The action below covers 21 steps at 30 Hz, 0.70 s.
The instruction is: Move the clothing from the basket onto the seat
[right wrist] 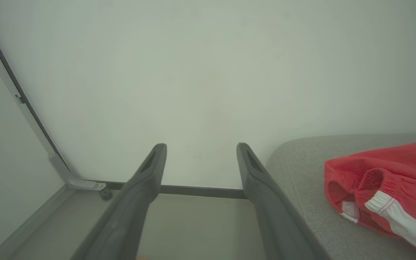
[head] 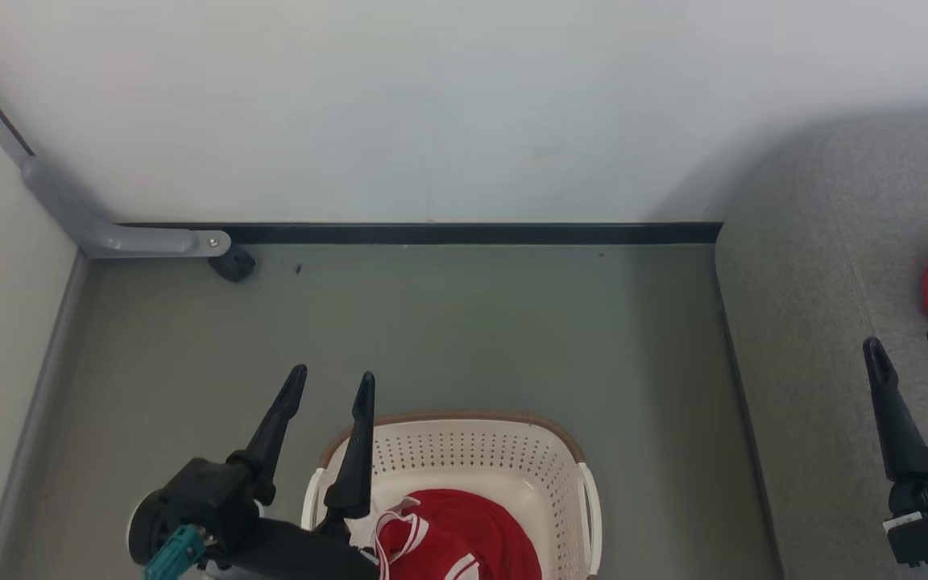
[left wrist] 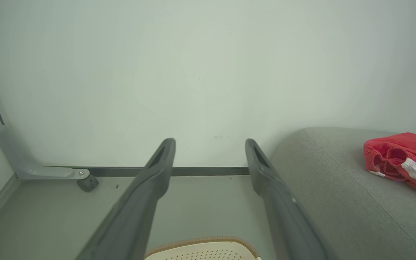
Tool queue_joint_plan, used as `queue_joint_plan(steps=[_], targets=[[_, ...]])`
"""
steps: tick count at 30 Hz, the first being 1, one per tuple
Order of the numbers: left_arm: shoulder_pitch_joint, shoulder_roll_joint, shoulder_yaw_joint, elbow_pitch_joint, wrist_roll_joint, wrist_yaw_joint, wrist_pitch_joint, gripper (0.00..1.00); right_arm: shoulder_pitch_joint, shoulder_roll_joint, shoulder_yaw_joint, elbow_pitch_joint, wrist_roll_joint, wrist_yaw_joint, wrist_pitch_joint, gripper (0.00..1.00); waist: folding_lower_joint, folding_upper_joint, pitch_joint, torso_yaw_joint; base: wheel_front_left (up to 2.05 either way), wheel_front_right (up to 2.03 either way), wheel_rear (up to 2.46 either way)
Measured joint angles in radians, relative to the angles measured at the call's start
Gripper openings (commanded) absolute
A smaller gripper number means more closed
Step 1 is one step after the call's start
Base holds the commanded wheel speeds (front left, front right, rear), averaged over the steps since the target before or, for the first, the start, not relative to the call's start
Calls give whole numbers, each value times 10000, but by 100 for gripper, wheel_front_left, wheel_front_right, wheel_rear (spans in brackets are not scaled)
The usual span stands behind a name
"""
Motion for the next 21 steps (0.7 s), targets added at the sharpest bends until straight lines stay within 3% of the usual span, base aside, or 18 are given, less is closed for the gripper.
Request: queue_joint_plan(steps=[11, 21], targets=[[-1161, -337, -502, 435, 217, 0, 522, 100, -597, -119, -355, -244, -52, 217, -2, 100, 1, 1, 1307, -150, 0, 0, 0], [-2357, -571, -966, 1762, 295, -27, 1043, 100, -1499, -148, -652, -370, -56, 426, -2, 100, 0, 1, 2640, -275, 0, 0, 0]])
